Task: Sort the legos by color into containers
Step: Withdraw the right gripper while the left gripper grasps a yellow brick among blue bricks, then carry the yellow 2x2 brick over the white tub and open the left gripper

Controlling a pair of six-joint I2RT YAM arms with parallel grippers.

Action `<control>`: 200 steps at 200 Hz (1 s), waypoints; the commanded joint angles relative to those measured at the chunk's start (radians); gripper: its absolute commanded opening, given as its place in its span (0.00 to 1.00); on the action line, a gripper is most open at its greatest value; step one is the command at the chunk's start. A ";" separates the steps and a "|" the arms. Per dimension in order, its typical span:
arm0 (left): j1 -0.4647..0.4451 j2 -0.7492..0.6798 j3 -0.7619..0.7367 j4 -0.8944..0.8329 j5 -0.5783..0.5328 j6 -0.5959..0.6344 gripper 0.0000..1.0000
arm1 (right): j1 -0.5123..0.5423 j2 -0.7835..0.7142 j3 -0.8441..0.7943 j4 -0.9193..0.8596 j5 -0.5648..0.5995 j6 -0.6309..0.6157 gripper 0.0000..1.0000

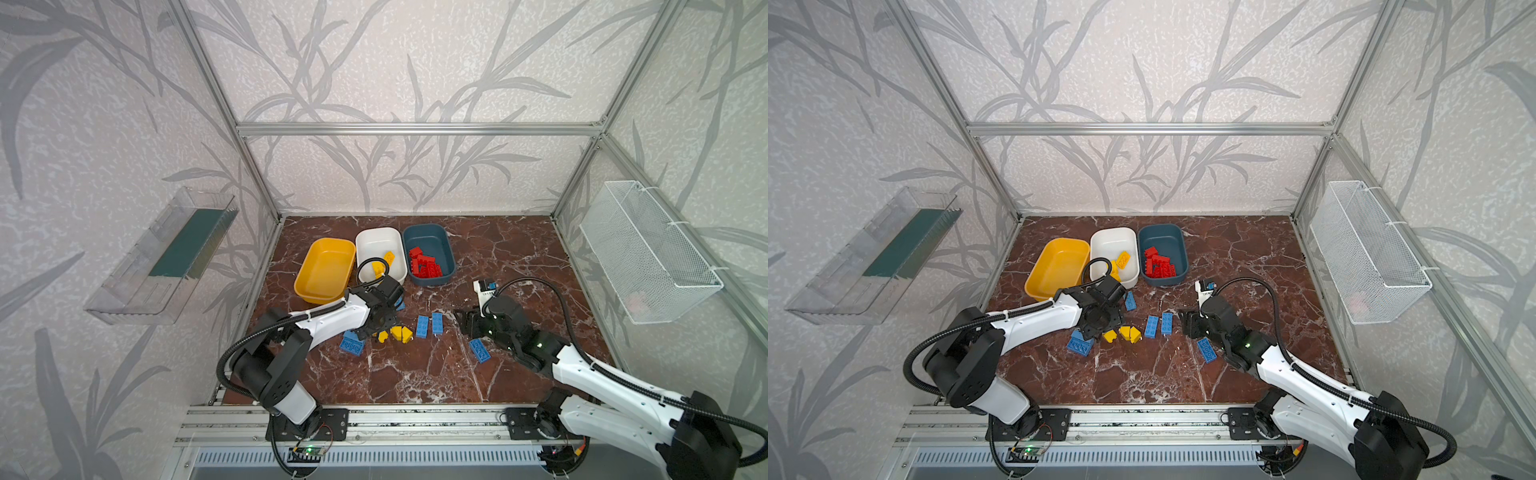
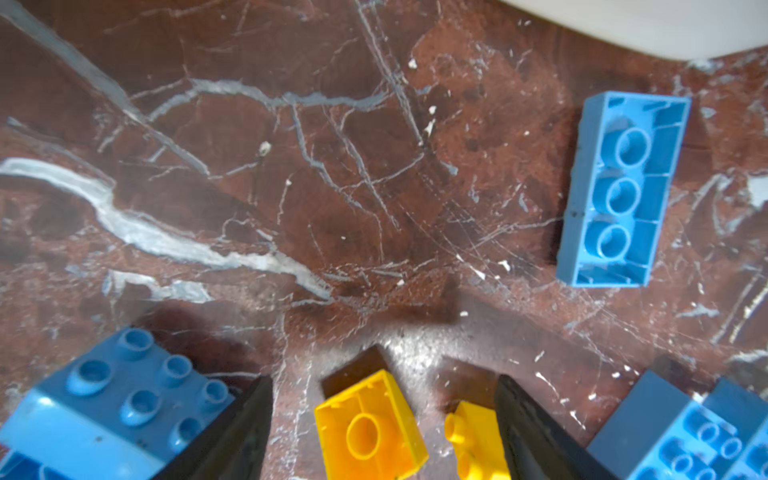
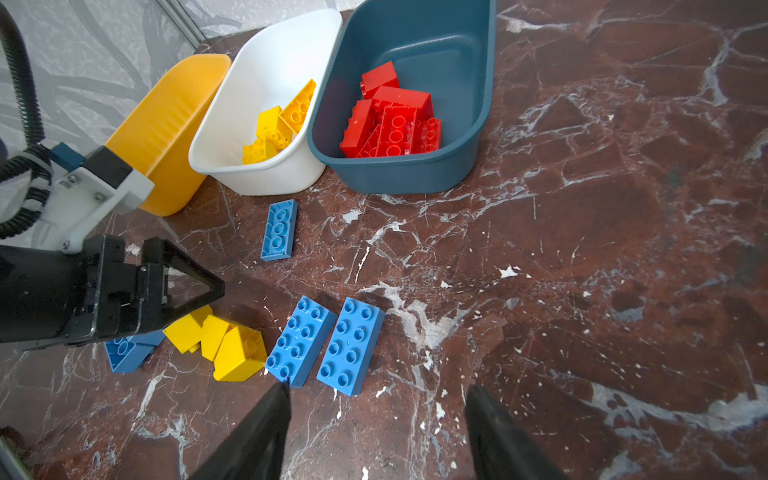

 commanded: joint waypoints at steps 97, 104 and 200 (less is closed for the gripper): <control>-0.076 0.112 0.055 -0.067 -0.051 -0.099 0.61 | -0.002 -0.088 -0.048 0.035 0.035 0.016 0.68; -0.078 0.112 0.052 -0.066 -0.049 -0.101 0.57 | -0.001 -0.090 -0.049 0.036 0.038 0.017 0.68; -0.081 0.087 0.096 -0.152 -0.107 -0.085 0.27 | -0.002 -0.095 -0.051 0.033 0.041 0.019 0.68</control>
